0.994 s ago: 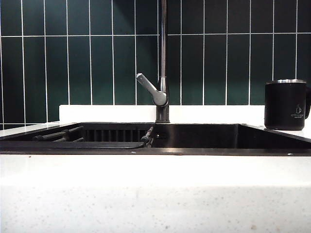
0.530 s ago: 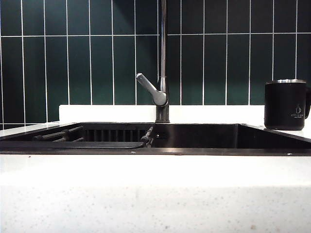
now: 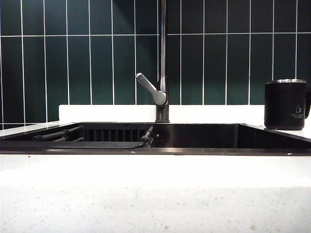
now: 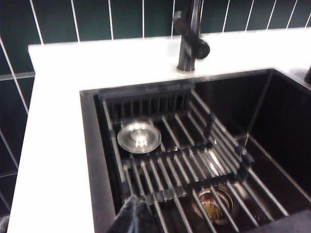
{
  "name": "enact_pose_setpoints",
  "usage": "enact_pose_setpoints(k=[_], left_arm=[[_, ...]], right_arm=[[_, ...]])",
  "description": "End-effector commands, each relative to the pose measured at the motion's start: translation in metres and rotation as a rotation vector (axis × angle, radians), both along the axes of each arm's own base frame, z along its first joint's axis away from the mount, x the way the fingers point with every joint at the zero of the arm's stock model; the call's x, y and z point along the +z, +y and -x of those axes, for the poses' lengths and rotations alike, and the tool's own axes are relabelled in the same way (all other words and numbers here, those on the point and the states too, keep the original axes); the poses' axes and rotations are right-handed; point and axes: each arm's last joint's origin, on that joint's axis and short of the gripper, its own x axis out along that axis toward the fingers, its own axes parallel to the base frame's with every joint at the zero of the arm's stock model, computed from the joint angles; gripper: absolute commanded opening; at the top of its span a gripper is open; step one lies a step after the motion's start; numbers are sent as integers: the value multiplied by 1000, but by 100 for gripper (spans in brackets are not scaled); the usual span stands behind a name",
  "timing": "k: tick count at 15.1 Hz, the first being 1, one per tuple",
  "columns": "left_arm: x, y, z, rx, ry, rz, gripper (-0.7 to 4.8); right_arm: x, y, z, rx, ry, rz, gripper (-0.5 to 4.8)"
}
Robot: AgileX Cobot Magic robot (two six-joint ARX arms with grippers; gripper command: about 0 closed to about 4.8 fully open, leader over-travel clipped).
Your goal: Pick up the mug next to the sink, go to the faucet to get some water, pour the water into the sink, and finally put the mug back to its place.
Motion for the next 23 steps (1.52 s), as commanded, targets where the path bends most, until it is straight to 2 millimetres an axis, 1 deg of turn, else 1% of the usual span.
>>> enact_pose_setpoints(k=[1, 3, 6, 10, 11, 12, 15, 16, 17, 23], left_arm=[[-7, -1, -5, 3, -36, 13, -6], [-13, -2, -7, 3, -25, 10, -6], [-19, -2, -8, 5, -8, 5, -6], [-21, 0, -9, 75, -10, -4, -6], [-22, -1, -11, 78, -34, 4, -6], [-24, -1, -12, 78, -47, 8, -6], [-34, -2, -15, 78, -41, 7, -6], [-42, -2, -16, 78, -18, -1, -6], [-44, -2, -16, 78, -12, -3, -6], [-45, -2, -17, 80, -26, -14, -6]], right_arm=[[-16, 1, -7, 27, 6, -4, 48], [-23, 0, -9, 21, 31, -51, 49], [-31, 0, -13, 2, 36, -215, 48], [-46, -2, -18, -48, 17, -147, 49], [-53, -2, -21, -55, -2, -145, 46], [-57, -2, -22, -51, -8, -139, -11], [-63, -2, -23, -41, 1, -2, -7], [-63, -2, -23, -40, -6, 11, -7], [-63, -2, -23, -39, -13, 33, -7], [-66, -2, -27, -41, -161, 60, -6]])
